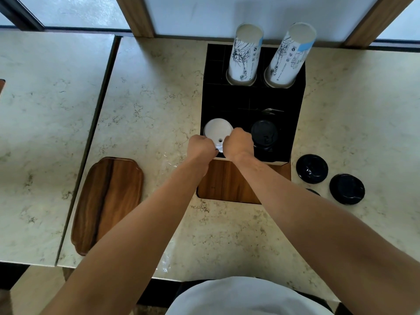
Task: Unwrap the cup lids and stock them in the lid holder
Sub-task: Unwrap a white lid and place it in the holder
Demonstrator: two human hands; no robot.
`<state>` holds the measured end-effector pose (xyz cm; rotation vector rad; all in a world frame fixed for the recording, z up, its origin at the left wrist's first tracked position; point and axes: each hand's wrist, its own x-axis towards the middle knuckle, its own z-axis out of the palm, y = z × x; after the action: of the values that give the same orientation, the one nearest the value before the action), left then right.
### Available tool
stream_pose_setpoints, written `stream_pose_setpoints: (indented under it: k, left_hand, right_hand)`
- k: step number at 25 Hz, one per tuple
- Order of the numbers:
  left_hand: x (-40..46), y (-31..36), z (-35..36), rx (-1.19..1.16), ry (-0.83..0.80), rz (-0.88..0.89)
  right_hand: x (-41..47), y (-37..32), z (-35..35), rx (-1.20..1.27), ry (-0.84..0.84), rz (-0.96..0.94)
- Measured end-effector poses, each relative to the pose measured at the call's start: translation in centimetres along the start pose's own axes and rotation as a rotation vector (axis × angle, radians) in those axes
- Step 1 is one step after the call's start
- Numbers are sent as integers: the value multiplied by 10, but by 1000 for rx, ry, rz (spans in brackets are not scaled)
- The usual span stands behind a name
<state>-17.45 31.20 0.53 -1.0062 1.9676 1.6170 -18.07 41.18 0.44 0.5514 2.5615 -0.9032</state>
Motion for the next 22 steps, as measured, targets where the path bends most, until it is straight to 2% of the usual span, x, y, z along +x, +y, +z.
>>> stream_pose_setpoints:
  k: [8, 14, 22]
  left_hand:
    - [-3, 20, -6, -165, -123, -132]
    - [1, 21, -8, -128, -113, -161]
    - [-4, 16, -14, -31, -25, -64]
  right_hand:
    - [3, 2, 4, -68, -87, 16]
    - [3, 0, 4, -41, -117, 29]
    - [-10, 8, -3, -75, -50, -70]
